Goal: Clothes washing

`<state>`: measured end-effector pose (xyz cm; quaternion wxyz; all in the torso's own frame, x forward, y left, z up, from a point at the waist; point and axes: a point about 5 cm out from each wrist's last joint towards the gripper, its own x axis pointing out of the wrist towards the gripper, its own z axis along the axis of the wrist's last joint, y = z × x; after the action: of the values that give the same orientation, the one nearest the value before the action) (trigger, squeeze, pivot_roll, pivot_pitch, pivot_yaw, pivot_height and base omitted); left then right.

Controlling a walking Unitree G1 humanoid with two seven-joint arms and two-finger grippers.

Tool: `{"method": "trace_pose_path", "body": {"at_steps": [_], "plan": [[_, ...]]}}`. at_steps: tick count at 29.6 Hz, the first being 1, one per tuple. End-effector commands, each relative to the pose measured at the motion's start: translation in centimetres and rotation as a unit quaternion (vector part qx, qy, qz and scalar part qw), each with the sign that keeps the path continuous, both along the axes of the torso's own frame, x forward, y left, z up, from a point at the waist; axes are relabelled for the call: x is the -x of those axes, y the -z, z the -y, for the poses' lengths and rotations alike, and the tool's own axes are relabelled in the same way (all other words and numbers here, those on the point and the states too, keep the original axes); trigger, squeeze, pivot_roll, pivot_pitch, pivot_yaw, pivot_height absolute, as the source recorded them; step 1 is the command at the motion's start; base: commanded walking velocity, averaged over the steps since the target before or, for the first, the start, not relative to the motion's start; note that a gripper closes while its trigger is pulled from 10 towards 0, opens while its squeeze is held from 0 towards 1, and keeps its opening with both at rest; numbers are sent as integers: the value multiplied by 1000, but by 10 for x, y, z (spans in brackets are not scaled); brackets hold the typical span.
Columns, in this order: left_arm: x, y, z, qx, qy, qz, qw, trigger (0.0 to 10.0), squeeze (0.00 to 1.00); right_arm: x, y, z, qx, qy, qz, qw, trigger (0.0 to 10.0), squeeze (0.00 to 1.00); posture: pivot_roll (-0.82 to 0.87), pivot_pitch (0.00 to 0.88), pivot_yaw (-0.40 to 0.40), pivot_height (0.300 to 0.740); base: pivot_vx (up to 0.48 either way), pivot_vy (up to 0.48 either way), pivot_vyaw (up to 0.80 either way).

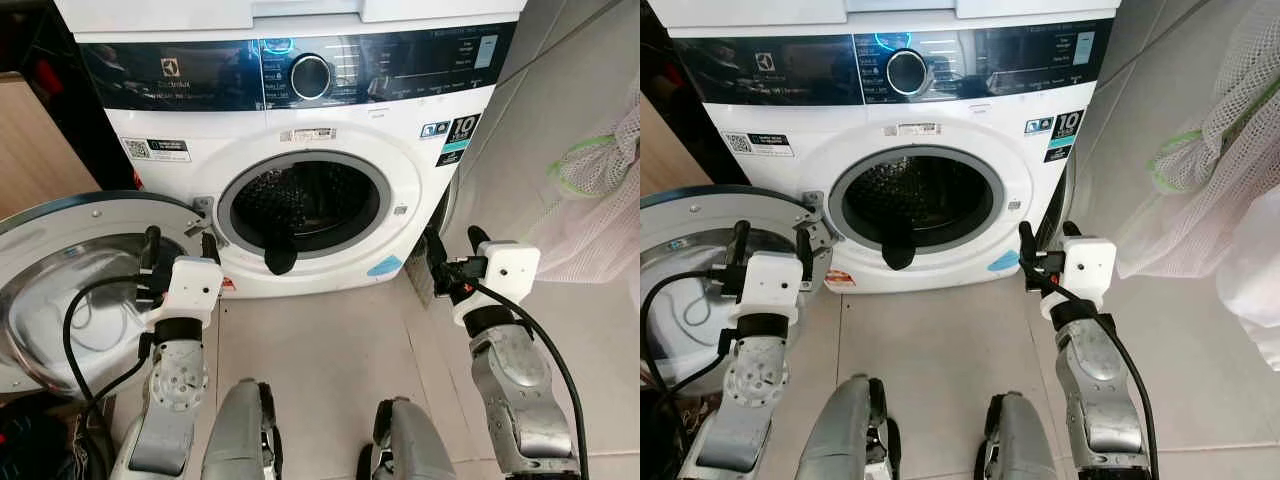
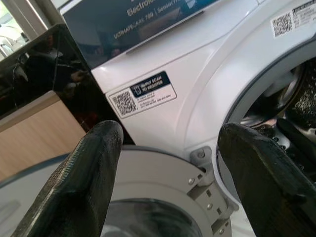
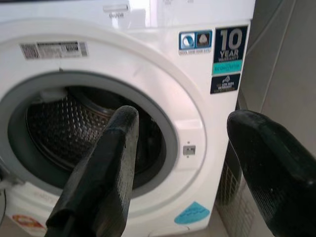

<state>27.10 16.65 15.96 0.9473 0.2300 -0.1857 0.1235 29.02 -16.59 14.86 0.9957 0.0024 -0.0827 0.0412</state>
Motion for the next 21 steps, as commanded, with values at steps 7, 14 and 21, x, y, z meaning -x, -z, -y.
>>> {"method": "trace_pose_path", "body": {"at_steps": [7, 14, 21], "plan": [[0, 5, 0, 8, 5, -4, 1000, 10000, 0, 1, 2, 6, 2, 7, -6, 1000, 10000, 0, 102, 203, -28, 681, 0, 0, 0], [1, 6, 1, 6, 11, -5, 1000, 10000, 0, 1, 3, 5, 0, 6, -5, 1000, 10000, 0, 104, 189, -24, 726, 0, 0, 0], [0, 5, 2, 3, 15, -4, 1000, 10000, 0, 0, 3, 4, -2, 5, -5, 1000, 10000, 0, 106, 188, -20, 740, 0, 0, 0]]}}
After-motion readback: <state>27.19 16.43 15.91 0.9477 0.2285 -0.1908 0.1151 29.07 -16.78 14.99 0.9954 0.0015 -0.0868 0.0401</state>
